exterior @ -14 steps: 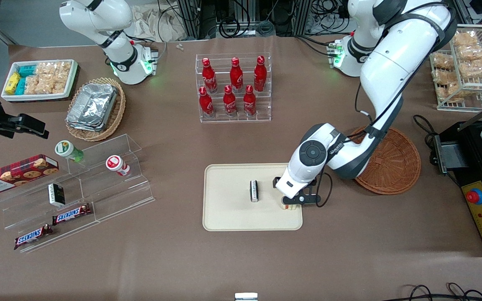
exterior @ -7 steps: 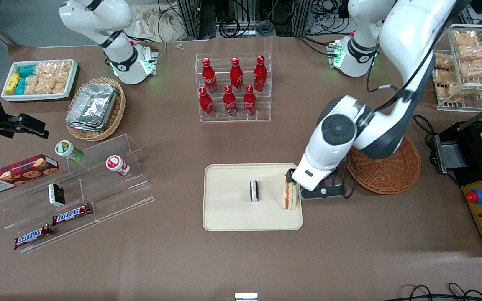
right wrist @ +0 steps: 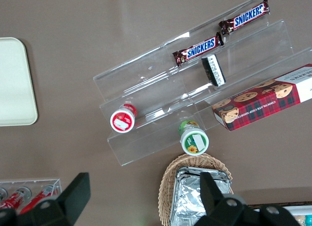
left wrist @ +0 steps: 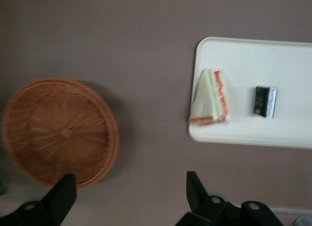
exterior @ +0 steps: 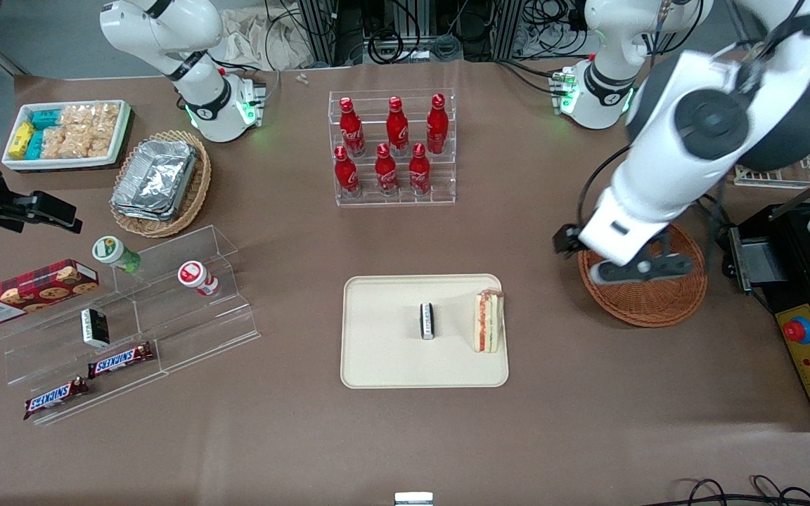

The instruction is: Place sandwich from basket to tray

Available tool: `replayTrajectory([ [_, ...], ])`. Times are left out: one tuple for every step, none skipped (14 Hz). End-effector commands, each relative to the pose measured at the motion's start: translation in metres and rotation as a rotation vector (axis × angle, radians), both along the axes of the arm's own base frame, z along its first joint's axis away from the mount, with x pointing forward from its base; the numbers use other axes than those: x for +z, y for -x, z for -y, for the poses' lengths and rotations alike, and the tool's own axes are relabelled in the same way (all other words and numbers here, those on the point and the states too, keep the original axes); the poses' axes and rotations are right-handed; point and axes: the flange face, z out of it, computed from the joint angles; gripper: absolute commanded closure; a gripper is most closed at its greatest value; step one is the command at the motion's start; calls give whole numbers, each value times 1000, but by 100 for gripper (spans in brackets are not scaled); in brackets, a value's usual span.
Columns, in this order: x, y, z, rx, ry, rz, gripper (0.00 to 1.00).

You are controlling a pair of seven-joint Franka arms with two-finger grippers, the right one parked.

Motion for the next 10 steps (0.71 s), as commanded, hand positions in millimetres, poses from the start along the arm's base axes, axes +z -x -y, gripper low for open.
replayTrajectory([
  [39, 24, -43, -4, 34, -23, 0],
  [55, 30, -63, 22, 43, -16, 0],
  [66, 37, -77, 34, 52, -17, 0],
  [76, 41, -85, 43, 55, -3, 0],
  [81, 42, -95, 61, 56, 2, 0],
  [83, 43, -98, 67, 57, -1, 0],
  [84, 43, -98, 70, 61, -4, 0],
  [84, 40, -97, 76, 67, -4, 0],
  [87, 35, -97, 68, 70, 4, 0],
  [88, 31, -98, 69, 72, 5, 0],
])
